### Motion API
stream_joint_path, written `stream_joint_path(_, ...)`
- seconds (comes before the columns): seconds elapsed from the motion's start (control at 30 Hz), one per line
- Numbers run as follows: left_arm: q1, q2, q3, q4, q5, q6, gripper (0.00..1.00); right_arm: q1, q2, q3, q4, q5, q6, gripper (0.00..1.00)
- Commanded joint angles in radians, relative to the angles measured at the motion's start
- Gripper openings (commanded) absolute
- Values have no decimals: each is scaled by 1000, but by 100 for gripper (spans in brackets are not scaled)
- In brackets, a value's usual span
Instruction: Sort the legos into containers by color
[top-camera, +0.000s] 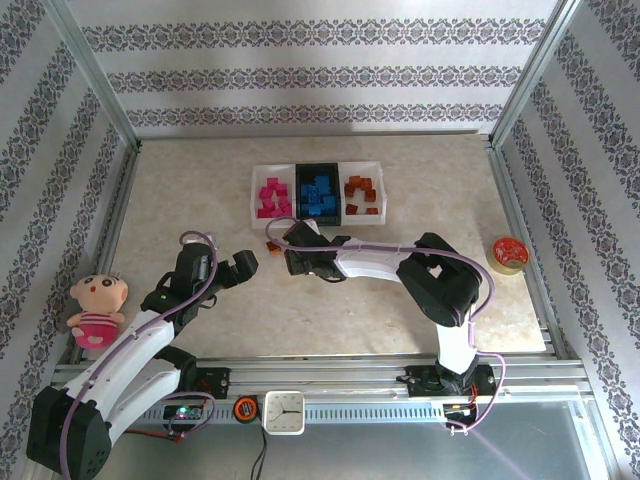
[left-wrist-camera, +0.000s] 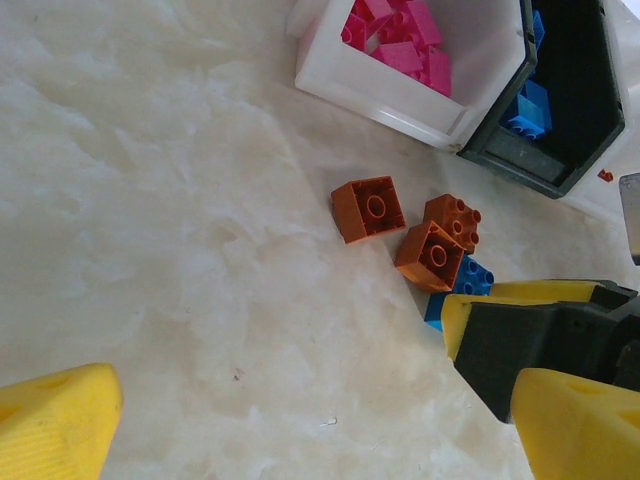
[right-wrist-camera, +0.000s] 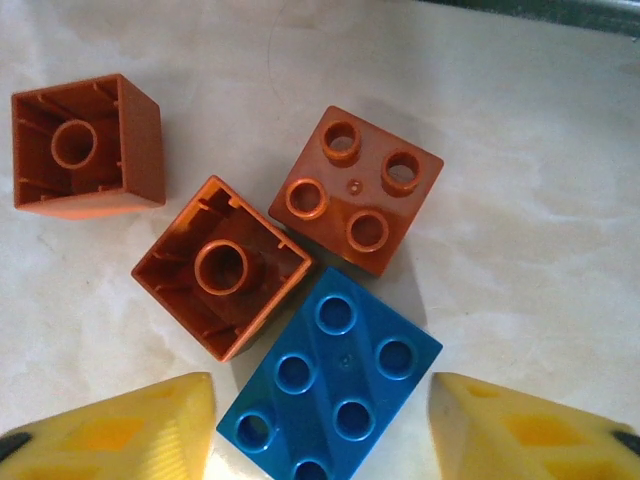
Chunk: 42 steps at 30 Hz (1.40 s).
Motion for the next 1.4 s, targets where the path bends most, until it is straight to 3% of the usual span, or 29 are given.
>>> stream_joint_path(0.0, -1, -6, -9, 27, -8, -14, 100, -1, 30, 9, 5, 12, -21, 66)
stream_joint_path(0.07, -1, -5, -10, 28, -9, -16, 100, -1, 40, 20, 10, 6, -25, 66)
stream_joint_path(0.23, 1, -2, -13, 30, -7, -17, 100, -5, 48, 25, -5, 5, -21, 51)
stream_joint_path(0.47, -1, 3, -16, 31, -11, -11, 100, -33, -90, -95, 30, -19, -42, 34)
stream_joint_path(0.63, 0, 13, -20, 39, -11, -7, 100, -92, -266, -188, 30, -80, -95, 29)
stream_joint_path(0.8, -1, 26, -21, 50, -12, -6, 100, -174, -354, -123, -36, -135, -155, 28)
stream_joint_path(0.93, -1, 35, -21, 62, -6, -14, 100, -203, -282, 23, -57, -93, -199, 28)
stream_joint_path(1.27, -1, 28, -22, 38, 0, -14, 100, -293, 105, 486, -165, -18, -196, 32)
stream_joint_path(1.33, 0, 25, -24, 38, 1, -15, 100, -302, 149, 553, -191, -7, -193, 39)
stream_joint_path(1.37, 0, 23, -24, 39, 1, -14, 100, -306, 164, 583, -204, -9, -191, 48)
